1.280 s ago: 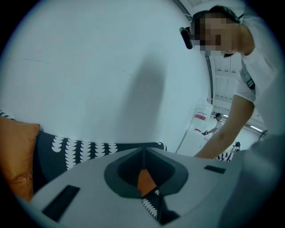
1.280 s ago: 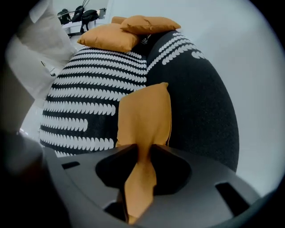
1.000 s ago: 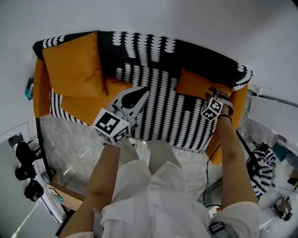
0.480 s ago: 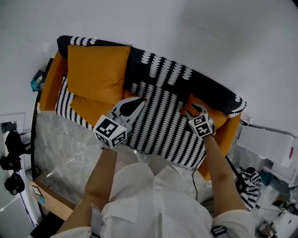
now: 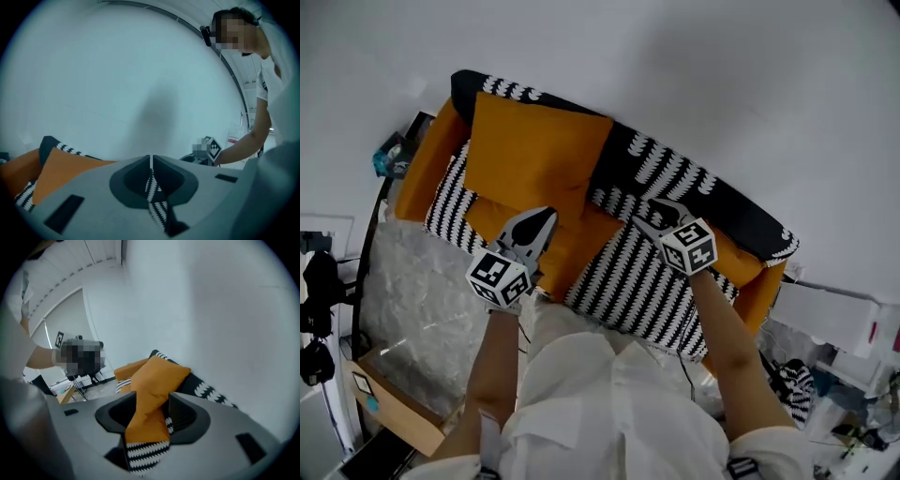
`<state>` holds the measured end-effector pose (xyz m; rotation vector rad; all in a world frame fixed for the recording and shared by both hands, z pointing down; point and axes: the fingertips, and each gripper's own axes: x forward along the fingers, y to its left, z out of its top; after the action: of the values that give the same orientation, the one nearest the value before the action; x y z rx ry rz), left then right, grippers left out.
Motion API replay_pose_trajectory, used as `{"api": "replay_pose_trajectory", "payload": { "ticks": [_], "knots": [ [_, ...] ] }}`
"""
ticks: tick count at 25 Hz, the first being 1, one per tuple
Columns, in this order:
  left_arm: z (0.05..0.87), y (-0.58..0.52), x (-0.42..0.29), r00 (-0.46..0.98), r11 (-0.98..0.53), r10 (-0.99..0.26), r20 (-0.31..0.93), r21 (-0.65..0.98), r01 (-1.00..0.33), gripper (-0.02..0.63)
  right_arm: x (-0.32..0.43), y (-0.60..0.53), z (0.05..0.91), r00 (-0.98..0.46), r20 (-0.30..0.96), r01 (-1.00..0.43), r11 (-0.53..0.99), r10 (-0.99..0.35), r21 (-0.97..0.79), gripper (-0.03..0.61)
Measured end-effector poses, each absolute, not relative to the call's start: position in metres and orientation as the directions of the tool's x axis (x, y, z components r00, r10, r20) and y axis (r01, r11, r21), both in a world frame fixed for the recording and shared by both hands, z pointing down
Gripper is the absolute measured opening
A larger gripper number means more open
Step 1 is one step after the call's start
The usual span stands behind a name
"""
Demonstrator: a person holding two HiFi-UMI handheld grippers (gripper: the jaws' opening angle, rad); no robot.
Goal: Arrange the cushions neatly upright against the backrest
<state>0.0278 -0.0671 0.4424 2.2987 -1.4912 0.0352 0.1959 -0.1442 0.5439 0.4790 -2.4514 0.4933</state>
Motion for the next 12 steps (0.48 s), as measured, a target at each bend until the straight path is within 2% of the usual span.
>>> {"api": "replay_pose_trajectory", "payload": {
  "ticks": [4, 8, 12],
  "knots": [
    [0.442, -0.06, -0.037, 0.365, -0.288, -0.901, 0.233, 0.308, -0.907, 0.031, 0.125, -0.142, 0.532, -0.792, 0.589, -0.371, 0.894, -0.163, -0.251, 0.222],
    [0.44, -0.052, -0.094, 0.325, -0.25, -0.918, 0.228, 0.302, -0.92, 0.031, 0.058, -0.139, 0.53, -0.795, 0.592, -0.323, 0.917, -0.129, -0.233, 0.252],
    [0.446, -0.045, -0.139, 0.291, -0.213, -0.93, 0.226, 0.314, -0.925, 0.031, 0.002, -0.151, 0.537, -0.775, 0.625, -0.279, 0.94, -0.098, -0.198, 0.268]
  ]
}}
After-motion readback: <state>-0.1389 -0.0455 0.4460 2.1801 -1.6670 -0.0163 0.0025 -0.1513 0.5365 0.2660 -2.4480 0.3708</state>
